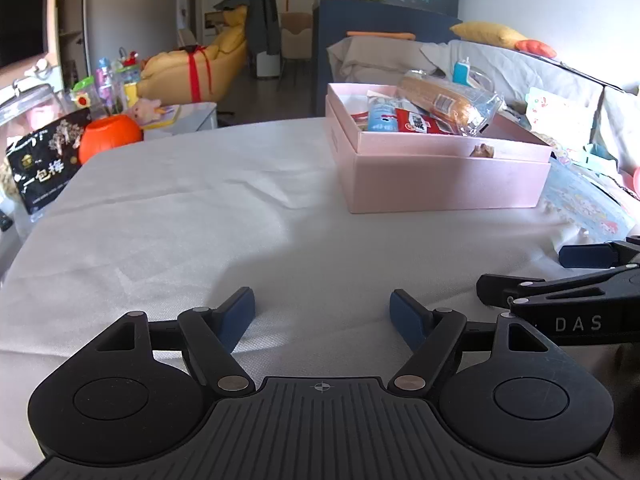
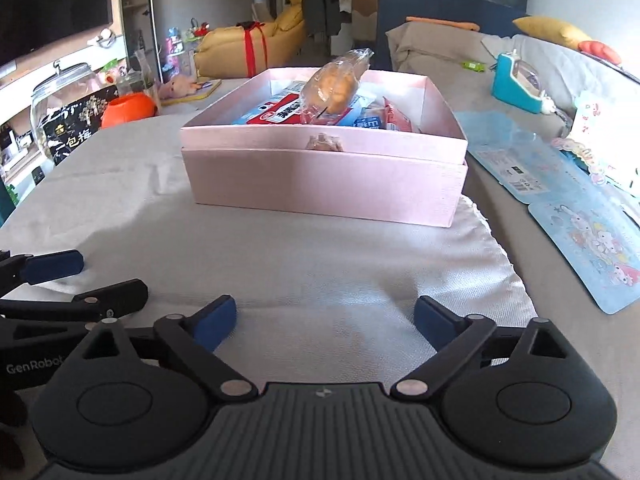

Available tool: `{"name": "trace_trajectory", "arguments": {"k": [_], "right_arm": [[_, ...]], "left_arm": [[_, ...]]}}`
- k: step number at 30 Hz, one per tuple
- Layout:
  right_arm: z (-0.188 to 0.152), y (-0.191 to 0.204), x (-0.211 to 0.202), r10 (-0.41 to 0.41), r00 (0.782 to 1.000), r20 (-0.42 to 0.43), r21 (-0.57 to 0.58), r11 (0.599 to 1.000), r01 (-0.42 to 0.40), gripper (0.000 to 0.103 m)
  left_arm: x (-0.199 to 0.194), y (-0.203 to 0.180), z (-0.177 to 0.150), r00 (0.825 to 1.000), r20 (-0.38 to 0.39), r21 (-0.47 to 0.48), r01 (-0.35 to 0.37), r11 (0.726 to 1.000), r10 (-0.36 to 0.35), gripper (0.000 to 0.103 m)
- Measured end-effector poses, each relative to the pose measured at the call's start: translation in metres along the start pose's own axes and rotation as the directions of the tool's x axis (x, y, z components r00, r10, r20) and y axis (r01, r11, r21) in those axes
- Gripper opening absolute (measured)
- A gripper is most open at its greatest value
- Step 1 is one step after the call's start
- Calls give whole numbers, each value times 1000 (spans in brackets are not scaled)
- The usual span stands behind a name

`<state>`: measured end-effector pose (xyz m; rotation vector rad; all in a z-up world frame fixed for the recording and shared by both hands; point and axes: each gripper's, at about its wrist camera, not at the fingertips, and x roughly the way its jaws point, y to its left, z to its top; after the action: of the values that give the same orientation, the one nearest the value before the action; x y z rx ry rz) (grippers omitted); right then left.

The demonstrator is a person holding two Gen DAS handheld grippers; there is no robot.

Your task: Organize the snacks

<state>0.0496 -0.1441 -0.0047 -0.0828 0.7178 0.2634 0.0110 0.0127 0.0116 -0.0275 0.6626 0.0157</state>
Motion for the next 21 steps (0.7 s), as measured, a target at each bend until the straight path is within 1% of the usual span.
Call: {"name": "trace_trajectory", "arguments": {"k": [2, 4, 7, 21], "right_arm": [[-8, -3, -5, 2, 999, 36, -6, 1000, -2, 97], [-9, -7, -8, 10, 999, 44, 6, 1000, -10, 97], [-7, -8, -6, 13, 999, 42, 9, 1000, -13, 99], [-7, -6, -5, 6, 999, 38, 0, 1000, -6, 100]], "left_arm": [[0, 0, 0, 1000, 1, 1, 0, 1000, 0, 80], [0, 0, 0, 1000, 0, 2, -1, 1000, 1, 80], [1, 1, 0, 1000, 0, 2, -3, 1000, 3, 80], [0, 0, -1, 1000, 4, -8, 3, 1000, -3, 79]]}}
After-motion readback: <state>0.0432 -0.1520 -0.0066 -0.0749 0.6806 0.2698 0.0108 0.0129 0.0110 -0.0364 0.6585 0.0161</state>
